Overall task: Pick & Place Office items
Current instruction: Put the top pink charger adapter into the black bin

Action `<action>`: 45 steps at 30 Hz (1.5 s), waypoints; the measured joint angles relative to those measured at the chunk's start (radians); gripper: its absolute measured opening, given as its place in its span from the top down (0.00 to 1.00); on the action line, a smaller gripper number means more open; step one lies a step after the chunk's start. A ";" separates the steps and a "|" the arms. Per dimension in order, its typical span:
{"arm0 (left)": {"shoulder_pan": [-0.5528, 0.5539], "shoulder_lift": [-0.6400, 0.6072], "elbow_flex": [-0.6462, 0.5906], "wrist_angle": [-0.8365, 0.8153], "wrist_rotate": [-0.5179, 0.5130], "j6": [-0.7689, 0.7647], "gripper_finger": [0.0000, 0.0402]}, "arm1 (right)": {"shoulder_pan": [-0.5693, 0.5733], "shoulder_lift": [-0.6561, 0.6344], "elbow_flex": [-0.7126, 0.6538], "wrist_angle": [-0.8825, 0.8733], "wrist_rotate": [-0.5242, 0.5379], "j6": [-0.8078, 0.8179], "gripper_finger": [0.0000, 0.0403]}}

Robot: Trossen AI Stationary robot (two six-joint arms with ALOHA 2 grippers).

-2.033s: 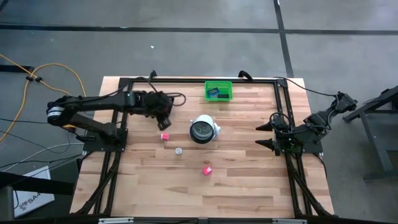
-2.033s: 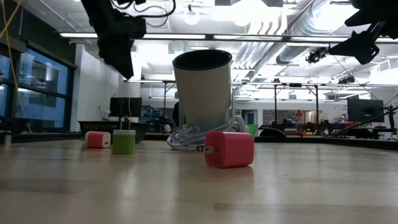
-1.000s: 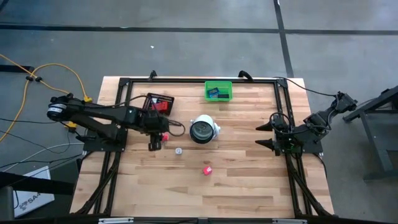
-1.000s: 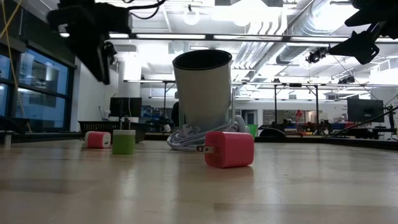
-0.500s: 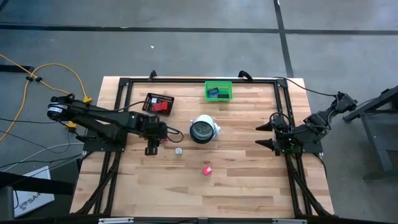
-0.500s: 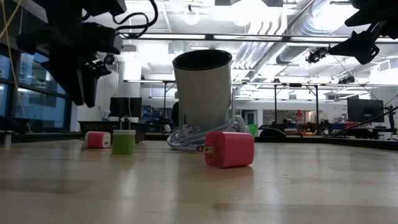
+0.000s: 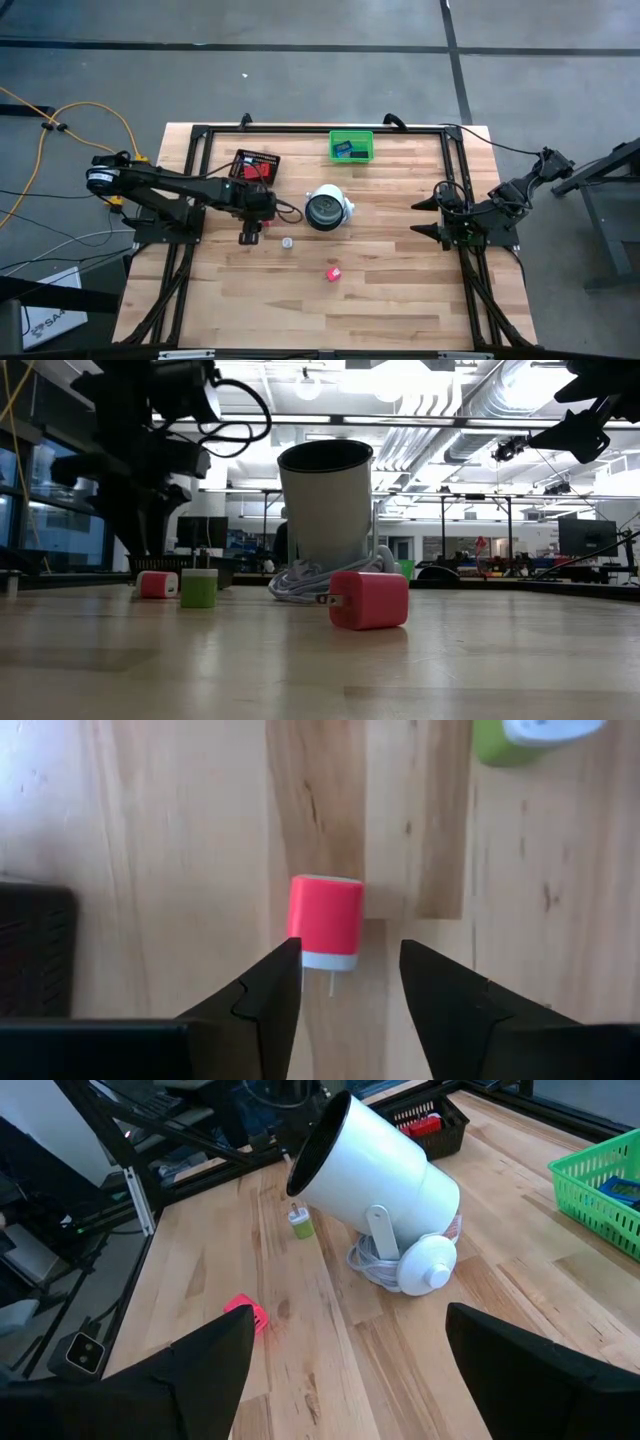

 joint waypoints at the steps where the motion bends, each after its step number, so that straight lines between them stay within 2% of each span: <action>1: 0.006 0.001 0.000 0.001 0.005 0.000 0.58 | 0.000 0.000 0.000 0.000 0.000 0.000 0.21; 10: 0.035 0.012 0.000 0.001 0.011 0.035 0.46 | 0.000 0.000 0.000 0.000 0.000 0.000 0.21; 31: 0.060 0.142 0.000 0.047 0.025 0.076 0.46 | 0.000 0.000 0.000 0.000 0.000 0.000 0.21; 45: 0.060 0.147 -0.001 0.050 0.030 0.076 0.46 | 0.000 0.000 0.000 0.000 0.000 0.000 0.21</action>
